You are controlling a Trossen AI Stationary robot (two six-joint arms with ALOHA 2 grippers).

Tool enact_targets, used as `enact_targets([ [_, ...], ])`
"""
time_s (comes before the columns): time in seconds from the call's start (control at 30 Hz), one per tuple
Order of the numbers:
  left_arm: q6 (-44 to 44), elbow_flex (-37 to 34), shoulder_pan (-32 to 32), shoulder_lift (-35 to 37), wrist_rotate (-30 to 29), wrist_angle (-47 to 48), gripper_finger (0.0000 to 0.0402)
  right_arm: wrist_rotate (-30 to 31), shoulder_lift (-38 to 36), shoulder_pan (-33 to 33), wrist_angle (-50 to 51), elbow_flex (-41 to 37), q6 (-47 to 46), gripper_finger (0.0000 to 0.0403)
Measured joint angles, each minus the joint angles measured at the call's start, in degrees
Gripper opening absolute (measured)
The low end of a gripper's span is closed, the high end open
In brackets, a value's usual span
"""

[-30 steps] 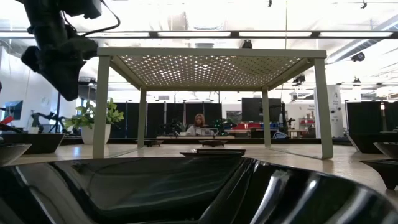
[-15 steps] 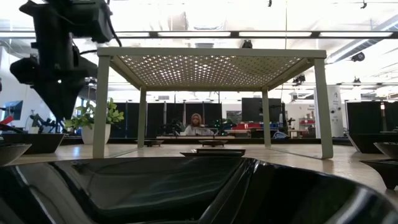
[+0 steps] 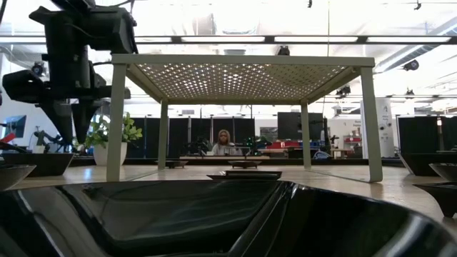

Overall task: Pick & Place Mini shaped plates
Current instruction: Put the distorted square plate on the shelf

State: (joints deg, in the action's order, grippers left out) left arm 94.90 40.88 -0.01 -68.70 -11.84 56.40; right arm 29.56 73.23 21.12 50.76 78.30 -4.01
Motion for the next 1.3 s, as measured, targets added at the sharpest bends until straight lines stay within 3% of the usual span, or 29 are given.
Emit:
enact_targets([
  [0.43,10.9,-3.7,-0.7,-0.1,0.3,-5.5,0.0083,0.0,0.0,0.0,1.2,0.0,0.1,0.0105],
  [0.7,11.6,-6.0,-0.7,-0.2,0.6,-8.5,0.0083,0.0,0.0,0.0,1.4,0.0,0.1,0.0105],
  [0.9,10.9,-7.6,-0.8,-0.1,0.5,-9.2,0.0083,0.0,0.0,0.0,1.4,0.0,0.1,0.0105],
  [1.13,3.6,-8.5,-0.8,0.1,0.4,-10.6,0.0082,0.0,0.0,0.0,1.4,0.0,0.2,0.0105],
  [1.3,0.6,-8.5,-0.8,0.2,0.7,-10.6,0.0051,0.0,0.0,0.0,1.4,-0.1,0.2,0.0105],
])
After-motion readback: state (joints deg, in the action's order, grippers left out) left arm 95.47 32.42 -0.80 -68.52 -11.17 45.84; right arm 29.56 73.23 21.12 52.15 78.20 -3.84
